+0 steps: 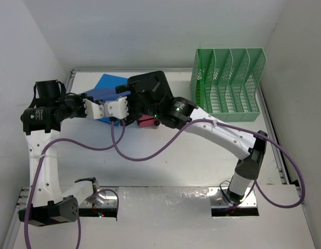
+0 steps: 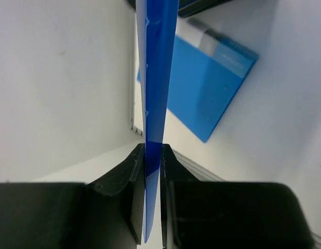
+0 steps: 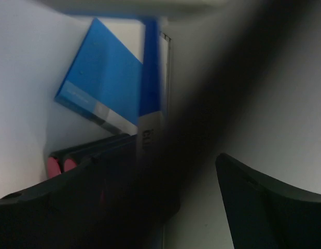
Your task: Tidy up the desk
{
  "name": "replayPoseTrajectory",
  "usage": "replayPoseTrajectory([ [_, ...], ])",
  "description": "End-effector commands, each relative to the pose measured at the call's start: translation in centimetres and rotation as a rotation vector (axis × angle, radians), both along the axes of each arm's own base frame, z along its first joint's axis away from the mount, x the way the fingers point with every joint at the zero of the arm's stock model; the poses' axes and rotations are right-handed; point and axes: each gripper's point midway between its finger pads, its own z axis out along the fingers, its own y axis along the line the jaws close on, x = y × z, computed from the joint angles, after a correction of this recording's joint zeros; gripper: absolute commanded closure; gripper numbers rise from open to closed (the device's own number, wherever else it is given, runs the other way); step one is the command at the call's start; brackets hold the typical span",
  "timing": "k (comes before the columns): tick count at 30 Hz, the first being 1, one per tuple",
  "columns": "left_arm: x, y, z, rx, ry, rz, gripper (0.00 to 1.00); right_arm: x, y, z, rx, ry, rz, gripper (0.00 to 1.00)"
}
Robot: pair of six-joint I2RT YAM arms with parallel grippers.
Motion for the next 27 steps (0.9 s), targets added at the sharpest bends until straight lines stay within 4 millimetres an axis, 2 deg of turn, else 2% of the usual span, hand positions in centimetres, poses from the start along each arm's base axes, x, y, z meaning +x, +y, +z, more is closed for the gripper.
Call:
replayPoseTrajectory([
  [1,-2.5,-3.1,0.0,0.018,-0.03,-0.22,1.0,2.8,-0.1,3.4,0.148,-0.007,-0.044,0.18],
  [5,-2.0,-3.4,0.5,-0.004,-0.053,-0.231,1.0,4.0,0.1,1.7,0.11,-0.005,-0.06,0.34],
  [10,-1.9,-3.8,0.6,-0.04,-0.054,-0.23,1.0,4.1,0.4,0.1,0.097,0.018,-0.066,0.47],
  [11,-1.9,-3.8,0.5,-0.042,-0.051,-0.231,1.0,4.0,0.3,-0.6,0.088,0.026,-0.068,0.57],
  [14,-1.6,-3.9,0.5,-0.057,-0.054,-0.226,1.0,4.1,0.3,-1.0,0.096,0.035,-0.078,0.79],
  [15,-1.6,-4.0,0.3,-0.079,-0.045,-0.219,1.0,4.1,0.2,-1.3,0.094,0.038,-0.081,0.93],
  [16,-1.5,-4.0,0.3,-0.096,-0.04,-0.206,1.0,4.1,0.2,-1.4,0.096,0.043,-0.084,1.0],
  [17,-0.9,-4.0,0.8,-0.108,-0.066,-0.194,1.0,4.1,0.0,-1.4,0.111,0.052,-0.101,1.0],
  [18,-0.4,-3.8,0.3,-0.125,-0.06,-0.174,1.0,4.3,-0.1,-1.6,0.118,0.052,-0.113,1.0],
  [19,0.3,-3.6,0.2,-0.143,-0.064,-0.143,0.93,4.2,-0.4,-1.1,0.138,0.055,-0.125,1.0],
  [21,0.9,-3.0,-0.4,-0.139,-0.059,-0.114,0.68,4.0,-0.6,-0.9,0.175,0.047,-0.126,1.0],
  [22,1.4,-2.6,-0.4,-0.126,-0.069,-0.094,0.55,3.7,-0.9,0.0,0.2,0.042,-0.121,1.0],
  [24,2.1,-1.9,-1.1,-0.135,-0.064,-0.039,0.46,3.4,-0.9,0.5,0.223,0.043,-0.109,1.0],
  [26,3.6,-1.3,0.1,-0.156,-0.125,0.009,0.33,2.8,-1.1,1.2,0.233,0.047,-0.092,1.0],
  [27,4.2,-0.8,0.3,-0.162,-0.134,0.039,0.29,2.6,-1.2,1.3,0.23,0.051,-0.086,1.0],
])
